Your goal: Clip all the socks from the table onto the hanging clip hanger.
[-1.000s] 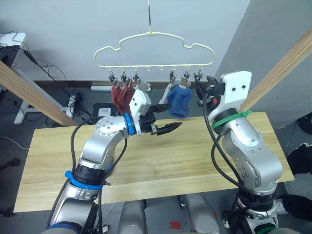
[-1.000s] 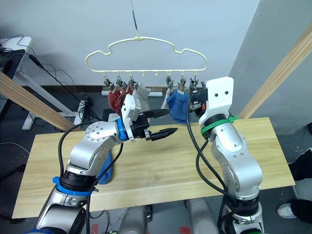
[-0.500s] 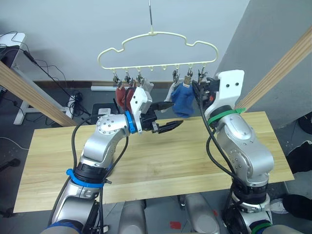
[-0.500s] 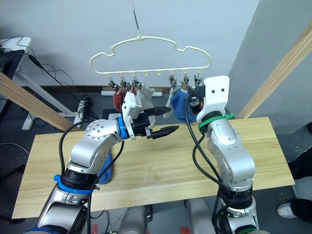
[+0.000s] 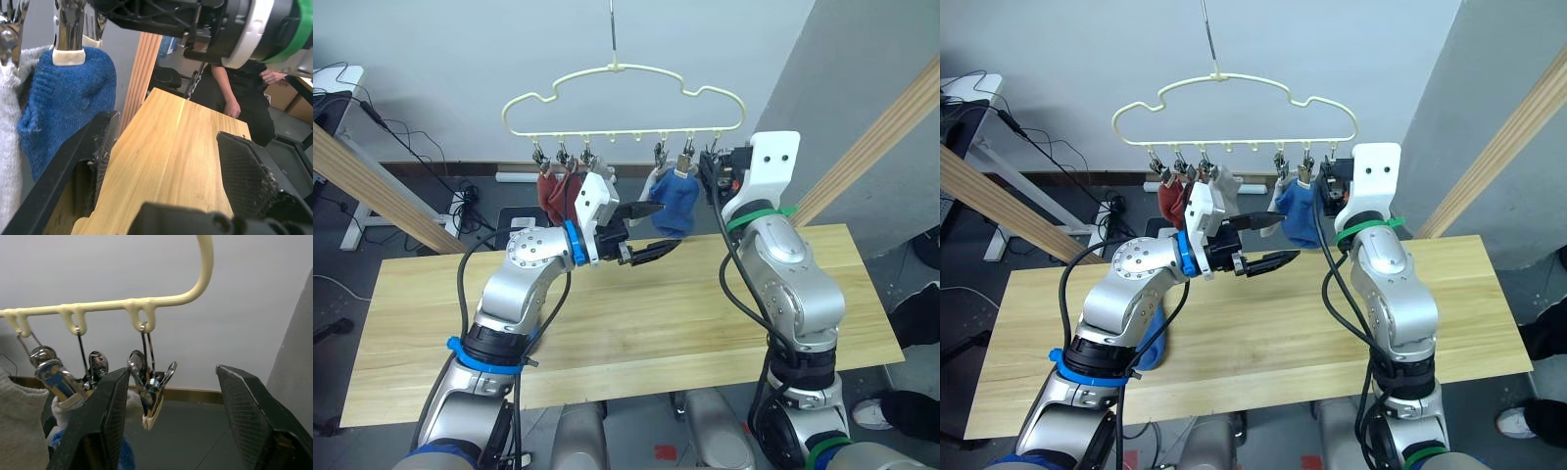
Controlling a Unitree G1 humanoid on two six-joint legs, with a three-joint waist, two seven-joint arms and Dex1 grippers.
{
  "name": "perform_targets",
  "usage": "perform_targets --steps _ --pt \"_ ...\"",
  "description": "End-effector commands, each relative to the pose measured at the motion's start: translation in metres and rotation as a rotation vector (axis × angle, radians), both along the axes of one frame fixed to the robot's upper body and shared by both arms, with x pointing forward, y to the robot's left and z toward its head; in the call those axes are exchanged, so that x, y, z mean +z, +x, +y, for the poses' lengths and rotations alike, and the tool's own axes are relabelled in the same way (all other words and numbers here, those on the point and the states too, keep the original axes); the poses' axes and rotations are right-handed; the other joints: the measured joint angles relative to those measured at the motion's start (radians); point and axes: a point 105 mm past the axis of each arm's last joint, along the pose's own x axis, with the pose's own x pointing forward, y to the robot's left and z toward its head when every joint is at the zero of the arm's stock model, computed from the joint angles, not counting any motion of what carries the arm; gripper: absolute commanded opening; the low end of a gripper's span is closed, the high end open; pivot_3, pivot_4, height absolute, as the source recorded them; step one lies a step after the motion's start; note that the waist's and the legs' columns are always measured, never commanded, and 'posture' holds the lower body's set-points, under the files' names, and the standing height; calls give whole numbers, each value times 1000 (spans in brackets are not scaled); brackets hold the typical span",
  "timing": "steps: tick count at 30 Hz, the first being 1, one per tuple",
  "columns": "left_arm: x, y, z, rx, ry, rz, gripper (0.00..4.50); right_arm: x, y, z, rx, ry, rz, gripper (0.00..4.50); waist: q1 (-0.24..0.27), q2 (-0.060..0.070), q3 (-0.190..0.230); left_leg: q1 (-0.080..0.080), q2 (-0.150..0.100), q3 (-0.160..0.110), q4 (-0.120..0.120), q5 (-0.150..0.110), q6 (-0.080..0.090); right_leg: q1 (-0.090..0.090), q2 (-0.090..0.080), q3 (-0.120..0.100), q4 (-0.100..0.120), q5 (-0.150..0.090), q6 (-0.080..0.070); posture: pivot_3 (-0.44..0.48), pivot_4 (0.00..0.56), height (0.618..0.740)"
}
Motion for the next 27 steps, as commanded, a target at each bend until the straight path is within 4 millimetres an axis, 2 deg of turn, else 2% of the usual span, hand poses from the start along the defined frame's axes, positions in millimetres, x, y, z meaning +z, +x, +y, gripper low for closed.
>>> perform_targets --steps 1,27 --pt "10 -4 -4 -24 -12 -47 3615 18 -3 -2 -19 40 -75 2912 0 0 0 0 0 0 0 0 0 0 0 0 0 0 0 -156 289 740" --pt "9 -3 -6 -36 -11 -45 3615 16 -9 -1 -64 176 -37 2912 0 0 0 0 0 0 0 0 0 0 0 0 0 0 0 -168 277 740"
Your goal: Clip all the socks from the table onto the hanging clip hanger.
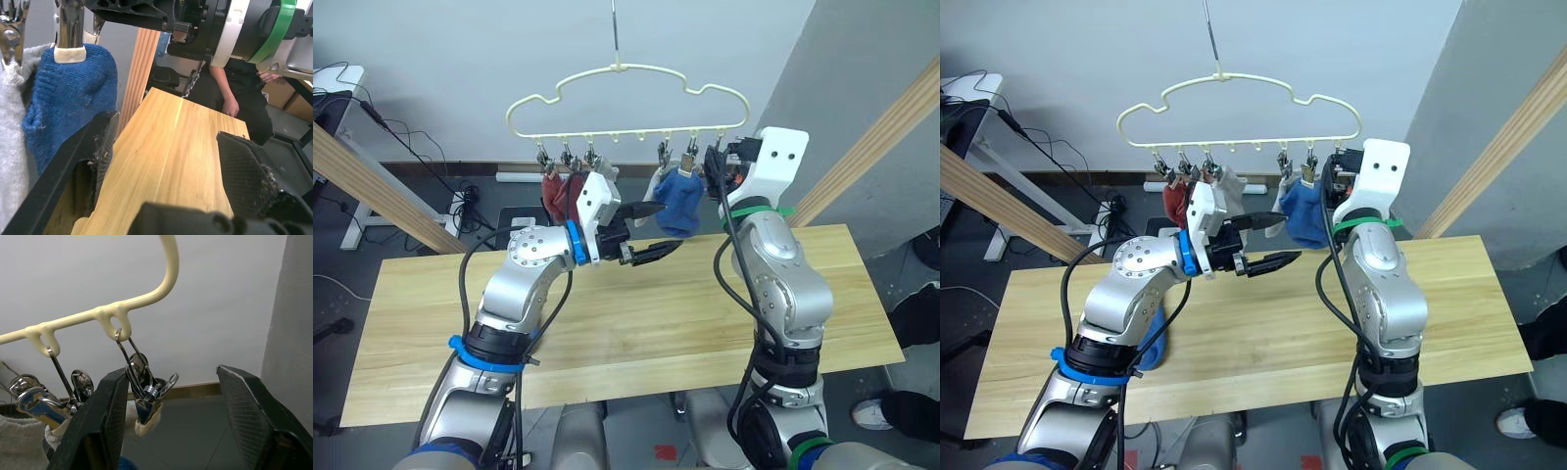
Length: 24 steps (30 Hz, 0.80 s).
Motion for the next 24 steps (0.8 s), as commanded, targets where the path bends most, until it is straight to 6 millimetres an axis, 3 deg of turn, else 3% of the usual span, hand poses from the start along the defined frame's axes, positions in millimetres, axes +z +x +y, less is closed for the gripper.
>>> perform_targets --steps 1,15,24 --pt "8 -2 -3 -18 -15 -41 3615 15 -10 -1 -9 21 -63 2912 0 0 0 0 0 0 0 0 0 0 0 0 0 0 0 -168 277 740" --pt "7 -2 -5 -26 -17 -39 3615 13 -13 6 17 64 -31 2912 -1 0 0 0 0 0 0 0 0 0 0 0 0 0 0 -176 278 740" --pt "8 -2 -5 -25 -15 -41 3615 21 -13 12 66 122 -63 2912 -1 0 0 0 0 0 0 0 0 0 0 0 0 0 0 -172 279 740"
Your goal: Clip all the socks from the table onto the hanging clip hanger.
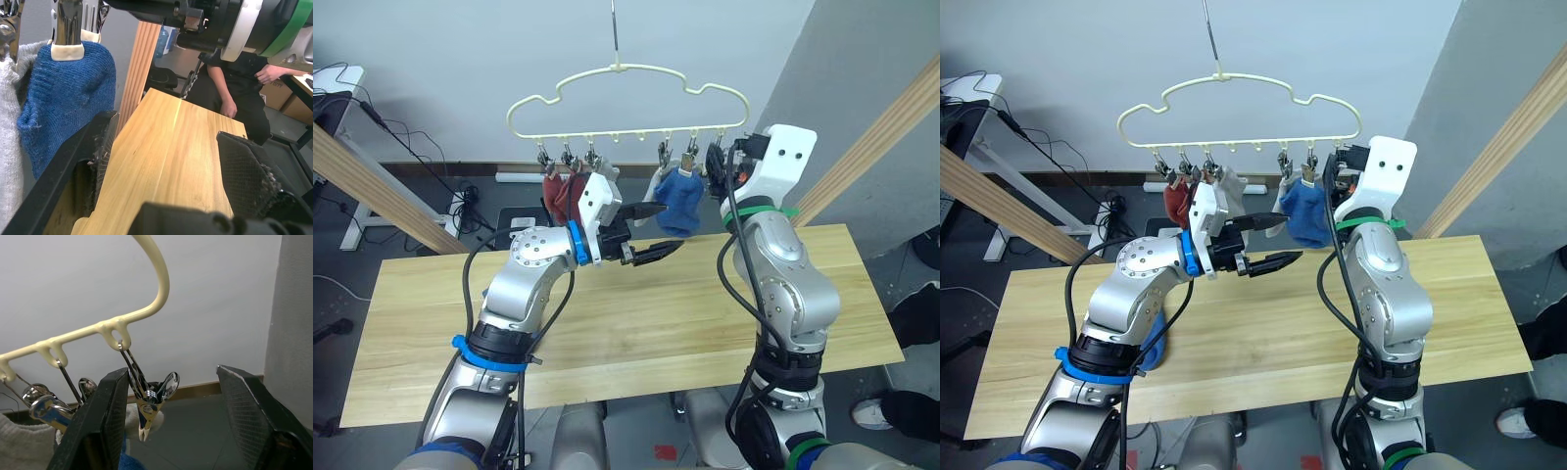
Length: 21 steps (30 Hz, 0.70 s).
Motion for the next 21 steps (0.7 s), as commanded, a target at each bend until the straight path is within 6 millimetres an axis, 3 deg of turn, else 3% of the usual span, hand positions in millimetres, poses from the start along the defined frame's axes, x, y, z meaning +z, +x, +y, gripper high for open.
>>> perform_targets --steps 1,5,7,21 --pt "10 -4 -4 -24 -8 -50 3615 17 -8 10 44 67 -67 2912 0 0 0 0 0 0 0 0 0 0 0 0 0 0 0 -172 279 740" --pt "10 -4 -4 -25 -8 -50 3615 17 -8 12 58 87 -61 2912 0 0 0 0 0 0 0 0 0 0 0 0 0 0 0 -173 279 740" --pt "10 -4 -4 -25 -7 -50 3615 15 -8 13 66 97 -49 2367 0 0 0 0 0 0 0 0 0 0 0 0 0 0 0 -173 280 740" --pt "10 -4 -4 -23 -6 -49 3615 11 -3 15 77 97 -26 2367 0 0 0 0 0 0 0 0 0 0 0 0 0 0 0 -169 280 740"
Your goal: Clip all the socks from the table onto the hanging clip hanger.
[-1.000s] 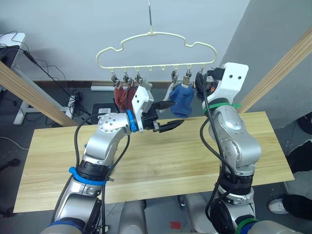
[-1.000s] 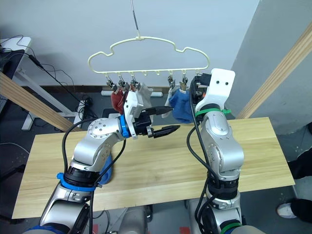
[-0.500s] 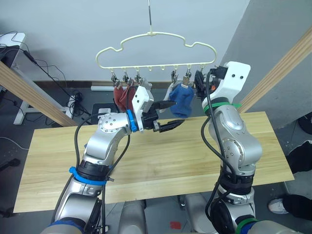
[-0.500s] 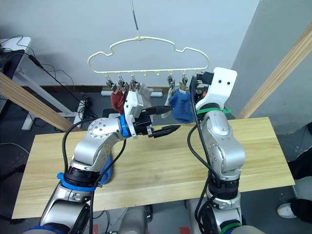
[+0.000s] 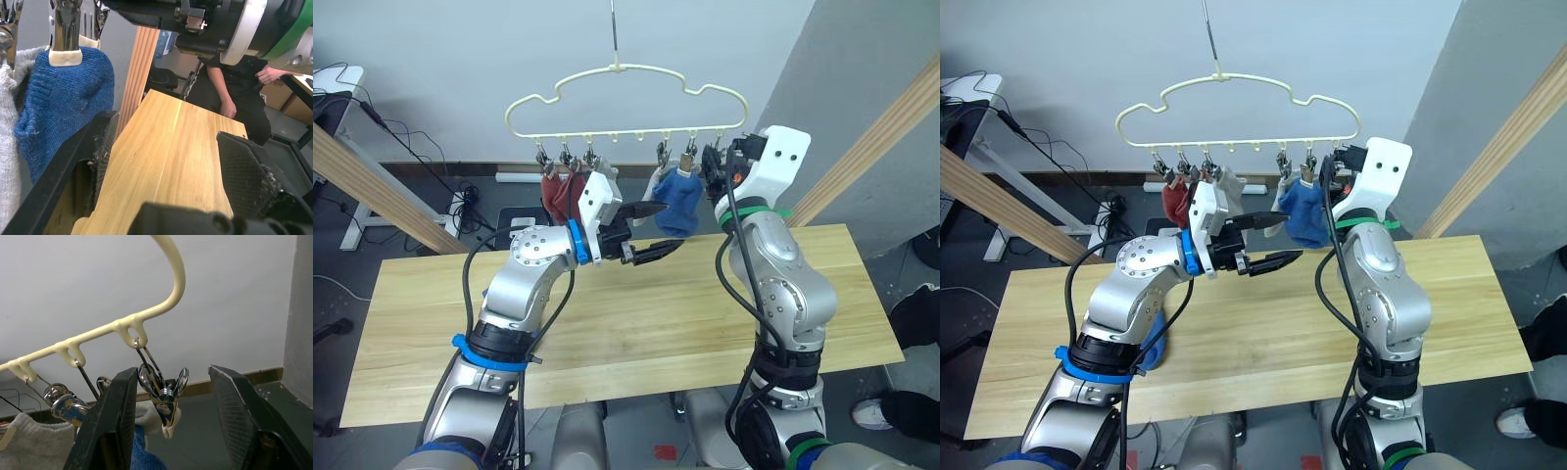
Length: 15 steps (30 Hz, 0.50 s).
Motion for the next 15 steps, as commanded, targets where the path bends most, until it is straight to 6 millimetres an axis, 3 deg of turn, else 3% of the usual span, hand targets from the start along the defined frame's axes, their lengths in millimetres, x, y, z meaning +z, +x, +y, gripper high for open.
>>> perform_targets --steps 1,15 --pt "8 -4 -3 -21 -6 -45 3615 15 -5 8 26 50 -55 2367 0 0 0 0 0 0 0 0 0 0 0 0 0 0 0 -169 280 740" --pt "8 -4 -3 -22 -4 -43 3615 20 -5 9 28 46 -84 2367 0 0 0 0 0 0 0 0 0 0 0 0 0 0 0 -168 280 740"
